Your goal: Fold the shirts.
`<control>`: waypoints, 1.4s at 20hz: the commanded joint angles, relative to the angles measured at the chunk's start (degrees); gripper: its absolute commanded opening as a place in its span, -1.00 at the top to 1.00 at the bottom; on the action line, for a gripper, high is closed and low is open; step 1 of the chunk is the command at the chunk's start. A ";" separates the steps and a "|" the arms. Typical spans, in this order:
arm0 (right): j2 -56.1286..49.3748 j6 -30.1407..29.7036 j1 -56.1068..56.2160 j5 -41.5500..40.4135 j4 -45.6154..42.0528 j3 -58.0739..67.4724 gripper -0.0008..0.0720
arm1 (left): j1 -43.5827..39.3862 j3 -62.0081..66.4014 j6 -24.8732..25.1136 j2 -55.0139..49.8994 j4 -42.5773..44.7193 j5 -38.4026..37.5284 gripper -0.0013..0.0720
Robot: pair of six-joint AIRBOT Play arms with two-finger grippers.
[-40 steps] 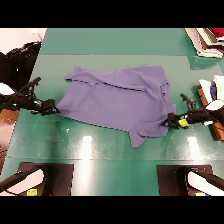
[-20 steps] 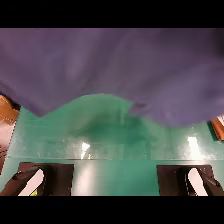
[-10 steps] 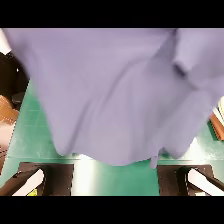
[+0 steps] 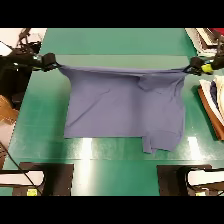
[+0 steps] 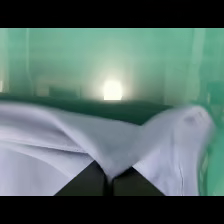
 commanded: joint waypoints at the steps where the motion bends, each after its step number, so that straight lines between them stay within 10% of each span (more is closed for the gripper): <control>1: -5.49 -0.02 0.26 -12.74 3.19 0.39 0.94 | -2.45 -0.09 1.57 -5.44 -0.35 14.62 0.89; 8: -7.10 -4.96 0.96 -6.21 -5.44 5.11 0.94 | -2.34 -0.81 7.48 -5.62 0.22 6.47 0.89; 19: 2.67 -3.37 2.08 -10.32 -10.27 -20.96 0.93 | -2.34 -15.12 6.99 -5.62 0.52 3.98 0.89; 20: 3.08 -3.34 2.08 -9.84 -10.29 -21.20 0.84 | -2.34 -15.12 6.49 -5.44 0.46 3.48 0.89; 21: 3.32 -3.37 2.08 -8.96 -10.27 -20.87 0.26 | -2.34 -15.10 5.86 -5.22 0.46 2.97 0.85; 22: 3.39 -3.34 2.05 -7.15 -10.27 -19.82 -0.27 | -2.32 -15.10 5.62 -4.83 0.46 2.43 0.18; 23: 3.41 -3.34 1.92 -4.66 -10.32 -18.32 -0.27 | -2.23 -14.91 5.29 -4.46 0.52 1.55 -0.47; 28: 9.27 -3.37 0.24 1.53 -10.34 -16.44 -0.26 | 2.12 -14.60 4.09 0.70 1.20 -9.86 -0.50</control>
